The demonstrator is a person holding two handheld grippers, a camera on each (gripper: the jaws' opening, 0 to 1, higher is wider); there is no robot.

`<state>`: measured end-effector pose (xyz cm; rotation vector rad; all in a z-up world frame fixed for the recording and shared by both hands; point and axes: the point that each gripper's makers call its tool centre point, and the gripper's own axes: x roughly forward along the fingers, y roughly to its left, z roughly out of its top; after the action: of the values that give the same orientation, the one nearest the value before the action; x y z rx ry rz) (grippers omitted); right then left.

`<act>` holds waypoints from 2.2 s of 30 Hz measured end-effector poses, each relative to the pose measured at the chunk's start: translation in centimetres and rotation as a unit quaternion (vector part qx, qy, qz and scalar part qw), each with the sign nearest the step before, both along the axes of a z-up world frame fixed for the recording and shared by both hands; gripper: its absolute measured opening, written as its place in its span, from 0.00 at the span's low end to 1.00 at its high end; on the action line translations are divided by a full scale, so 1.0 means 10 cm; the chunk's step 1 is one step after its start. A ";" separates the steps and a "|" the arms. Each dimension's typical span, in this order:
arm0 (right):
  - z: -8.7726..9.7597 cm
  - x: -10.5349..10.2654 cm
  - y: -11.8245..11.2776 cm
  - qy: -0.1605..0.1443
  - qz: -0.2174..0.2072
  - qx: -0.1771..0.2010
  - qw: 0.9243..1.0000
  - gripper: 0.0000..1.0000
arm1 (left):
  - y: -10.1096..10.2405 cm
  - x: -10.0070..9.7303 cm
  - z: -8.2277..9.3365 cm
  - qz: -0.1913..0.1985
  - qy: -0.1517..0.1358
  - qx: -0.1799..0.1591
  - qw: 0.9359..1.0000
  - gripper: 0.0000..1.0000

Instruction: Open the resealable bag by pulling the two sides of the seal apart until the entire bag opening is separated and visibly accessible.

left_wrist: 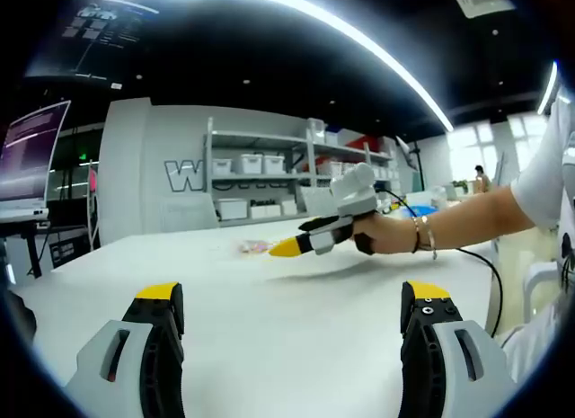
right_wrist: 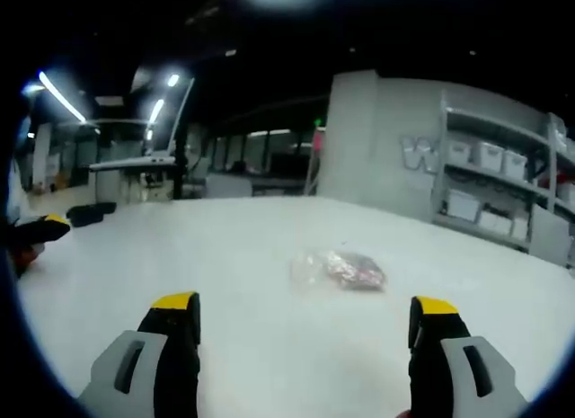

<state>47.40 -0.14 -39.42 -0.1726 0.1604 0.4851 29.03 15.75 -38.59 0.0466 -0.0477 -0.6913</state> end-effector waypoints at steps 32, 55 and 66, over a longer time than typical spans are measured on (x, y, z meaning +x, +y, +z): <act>0.10 -0.45 -0.39 -0.009 -0.009 0.042 0.999 0.95 | 0.00 -0.01 -0.01 0.000 -0.002 0.003 1.000 1.00; 0.24 -0.94 -0.74 -0.035 -0.022 0.068 0.997 0.94 | 0.00 -0.01 -0.01 0.000 -0.003 0.004 1.000 0.99; 0.23 -1.13 -0.94 -0.044 -0.036 0.082 0.995 0.94 | 0.00 -0.01 -0.02 0.001 -0.001 0.005 1.000 0.99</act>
<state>36.14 -9.52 -37.13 -0.0278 0.0405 0.4157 28.97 15.75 -38.75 0.0569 -0.0458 -0.6897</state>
